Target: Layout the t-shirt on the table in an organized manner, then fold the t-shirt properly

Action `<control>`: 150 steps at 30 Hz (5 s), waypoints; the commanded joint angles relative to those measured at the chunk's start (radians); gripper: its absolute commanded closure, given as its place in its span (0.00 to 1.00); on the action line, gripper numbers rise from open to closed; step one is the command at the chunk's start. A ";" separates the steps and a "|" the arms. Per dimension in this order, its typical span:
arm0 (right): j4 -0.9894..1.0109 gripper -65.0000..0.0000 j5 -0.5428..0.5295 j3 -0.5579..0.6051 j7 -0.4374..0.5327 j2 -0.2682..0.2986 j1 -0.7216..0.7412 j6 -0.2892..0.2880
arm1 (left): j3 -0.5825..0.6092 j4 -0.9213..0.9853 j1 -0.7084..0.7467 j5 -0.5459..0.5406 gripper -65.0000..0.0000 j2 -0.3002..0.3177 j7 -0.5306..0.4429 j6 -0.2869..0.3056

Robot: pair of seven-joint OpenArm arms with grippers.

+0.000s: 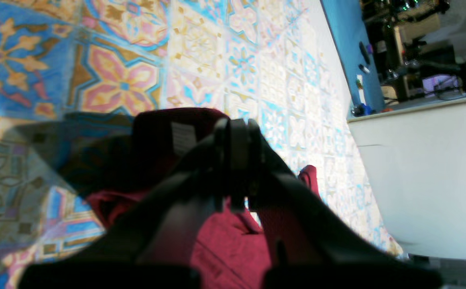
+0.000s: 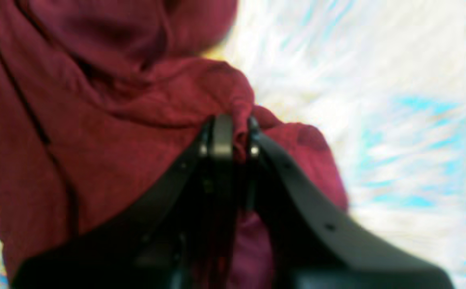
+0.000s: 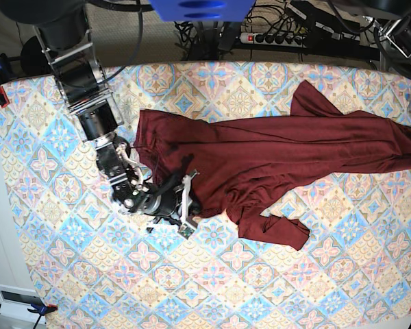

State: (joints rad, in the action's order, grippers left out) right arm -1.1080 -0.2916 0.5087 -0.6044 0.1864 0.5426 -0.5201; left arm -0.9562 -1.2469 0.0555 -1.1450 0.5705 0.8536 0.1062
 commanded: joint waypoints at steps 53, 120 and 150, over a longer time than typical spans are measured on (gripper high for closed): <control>0.280 0.92 0.365 -0.528 0.113 0.140 0.271 0.117 | 0.911 0.694 -0.796 0.300 0.72 -0.065 -0.709 -0.161; -0.407 0.72 0.025 -0.557 -0.341 0.138 -0.286 -0.097 | 0.693 -0.109 -0.174 0.293 1.00 0.041 -0.064 -0.162; -0.123 0.65 -0.156 -0.652 -0.291 0.072 -0.287 -0.102 | 0.693 -0.077 -0.153 0.371 1.00 -0.025 -0.066 -0.162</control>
State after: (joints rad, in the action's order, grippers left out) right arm -1.2160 -0.4271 -0.1406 -0.9134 0.2508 0.2325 -0.6174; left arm -0.2554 -1.3067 -0.0784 -0.7700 0.5224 0.8036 -0.0593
